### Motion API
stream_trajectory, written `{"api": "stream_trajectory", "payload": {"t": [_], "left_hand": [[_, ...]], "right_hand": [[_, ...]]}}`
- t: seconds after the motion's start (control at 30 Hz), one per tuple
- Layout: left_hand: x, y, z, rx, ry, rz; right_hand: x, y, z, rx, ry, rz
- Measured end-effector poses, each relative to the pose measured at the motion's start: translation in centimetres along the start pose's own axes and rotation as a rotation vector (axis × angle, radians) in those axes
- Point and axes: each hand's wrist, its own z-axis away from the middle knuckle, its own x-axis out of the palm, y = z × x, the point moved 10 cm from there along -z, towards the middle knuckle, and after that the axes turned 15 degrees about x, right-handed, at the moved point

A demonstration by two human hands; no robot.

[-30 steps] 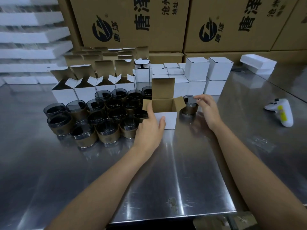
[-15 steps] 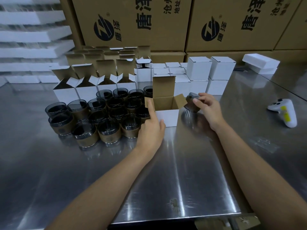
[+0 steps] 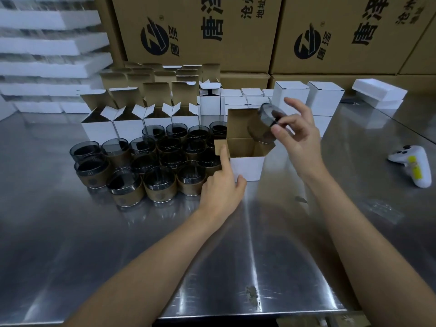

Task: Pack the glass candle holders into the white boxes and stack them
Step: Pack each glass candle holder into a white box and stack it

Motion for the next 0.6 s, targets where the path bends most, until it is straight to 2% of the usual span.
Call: {"api": "stream_trajectory", "payload": {"t": [0.13,0.23,0.4,0.6], "left_hand": [[0.0,0.0,0.0,0.004,0.013,-0.001],[-0.2,0.0,0.0,0.003,0.028,-0.011],[-0.1,0.3,0.0,0.025,0.012,-0.014],[-0.1,0.4,0.1,0.033,0.014,-0.054]], "right_hand": [[2.9,0.3,0.7,-0.04,-0.075,0.245],[3.6,0.8,1.2,-0.114,-0.045,0.366],[4.7,2.0,1.4,-0.141,-0.08,0.468],[5.1,3.6,1.6,-0.034,-0.114,0.466]]}}
